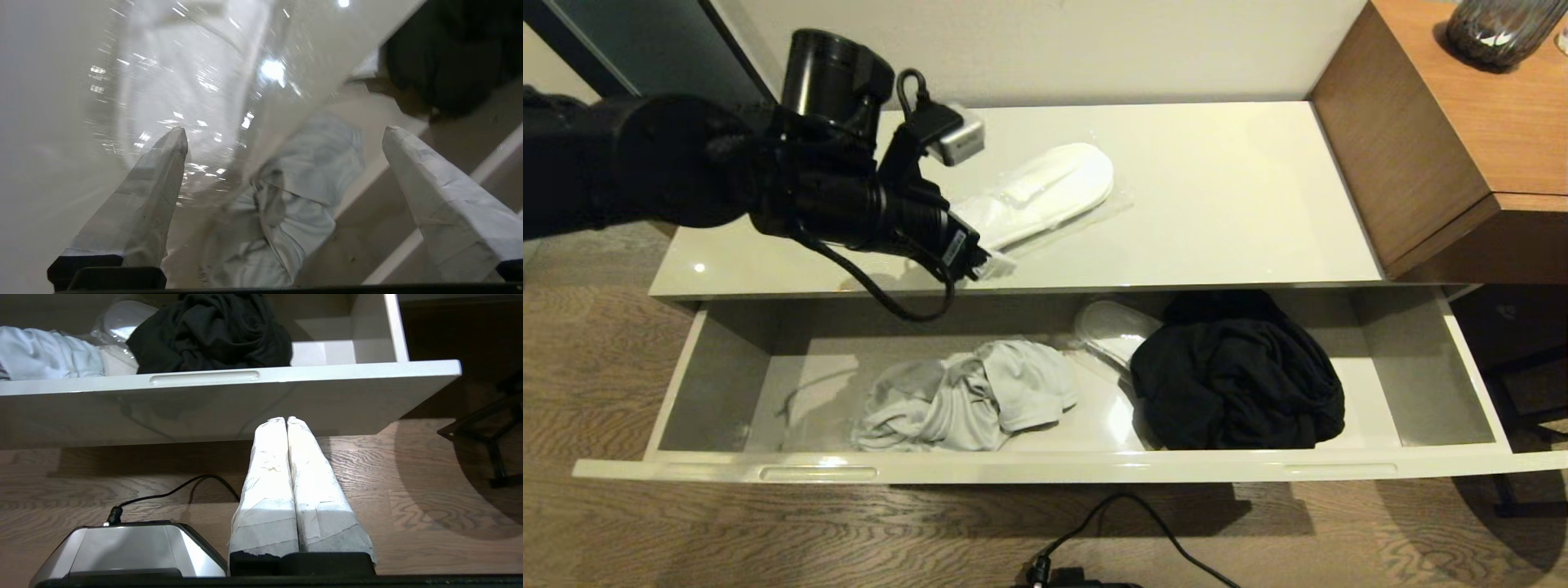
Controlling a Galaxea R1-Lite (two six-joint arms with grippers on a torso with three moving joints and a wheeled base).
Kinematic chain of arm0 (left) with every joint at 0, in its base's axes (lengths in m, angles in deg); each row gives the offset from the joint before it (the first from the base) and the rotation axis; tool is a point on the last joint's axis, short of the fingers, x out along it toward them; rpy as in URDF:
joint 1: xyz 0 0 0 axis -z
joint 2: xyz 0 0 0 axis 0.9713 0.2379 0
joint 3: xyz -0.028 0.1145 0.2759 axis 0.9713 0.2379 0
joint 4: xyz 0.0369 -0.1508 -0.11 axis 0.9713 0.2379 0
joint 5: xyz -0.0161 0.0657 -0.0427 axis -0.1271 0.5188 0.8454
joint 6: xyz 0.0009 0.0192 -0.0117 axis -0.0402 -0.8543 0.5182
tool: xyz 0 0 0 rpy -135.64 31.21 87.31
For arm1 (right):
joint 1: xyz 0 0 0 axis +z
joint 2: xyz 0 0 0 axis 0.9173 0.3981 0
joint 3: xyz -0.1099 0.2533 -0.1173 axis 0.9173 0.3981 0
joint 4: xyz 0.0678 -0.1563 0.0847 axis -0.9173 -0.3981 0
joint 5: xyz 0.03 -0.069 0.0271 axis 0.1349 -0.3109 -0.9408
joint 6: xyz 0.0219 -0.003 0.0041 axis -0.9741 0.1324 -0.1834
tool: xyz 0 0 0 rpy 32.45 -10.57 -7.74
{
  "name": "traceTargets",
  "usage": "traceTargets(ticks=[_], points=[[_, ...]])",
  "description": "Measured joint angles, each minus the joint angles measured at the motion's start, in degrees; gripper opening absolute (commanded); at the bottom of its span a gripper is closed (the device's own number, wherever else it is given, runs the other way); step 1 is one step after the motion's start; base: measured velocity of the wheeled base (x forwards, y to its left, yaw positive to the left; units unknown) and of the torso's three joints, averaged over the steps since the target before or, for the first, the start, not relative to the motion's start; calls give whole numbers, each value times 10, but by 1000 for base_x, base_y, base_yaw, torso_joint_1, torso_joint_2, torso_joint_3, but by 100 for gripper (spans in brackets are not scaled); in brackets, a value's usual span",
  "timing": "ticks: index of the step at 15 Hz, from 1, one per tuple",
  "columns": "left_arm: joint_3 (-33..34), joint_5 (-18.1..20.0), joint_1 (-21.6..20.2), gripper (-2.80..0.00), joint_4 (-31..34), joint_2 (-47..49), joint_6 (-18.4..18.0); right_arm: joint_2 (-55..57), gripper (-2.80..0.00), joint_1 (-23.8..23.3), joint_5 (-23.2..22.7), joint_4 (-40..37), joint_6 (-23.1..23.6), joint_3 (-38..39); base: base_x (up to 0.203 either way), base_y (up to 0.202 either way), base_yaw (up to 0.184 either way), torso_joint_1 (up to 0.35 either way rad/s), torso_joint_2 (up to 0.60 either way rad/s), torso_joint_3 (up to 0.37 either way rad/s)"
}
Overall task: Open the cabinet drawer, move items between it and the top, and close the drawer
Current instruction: Pick up the disposable slippers on the table
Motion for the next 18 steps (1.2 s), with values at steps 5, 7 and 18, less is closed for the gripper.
traceTargets(ticks=[5, 7, 18], points=[[-35, -17, -7, 0, -21, 21, 5, 0, -280, 0, 0, -1, 0, 0, 0, 0, 0, 0, 0, 0], [-64, -17, -15, 0, -36, 53, 1, 0, -280, 0, 0, -1, 1, 0, 0, 0, 0, 0, 0, 0], [-105, -19, -22, 0, -105, 166, -41, 0, -280, 0, 0, 0, 2, 0, 0, 0, 0, 0, 0, 0]])
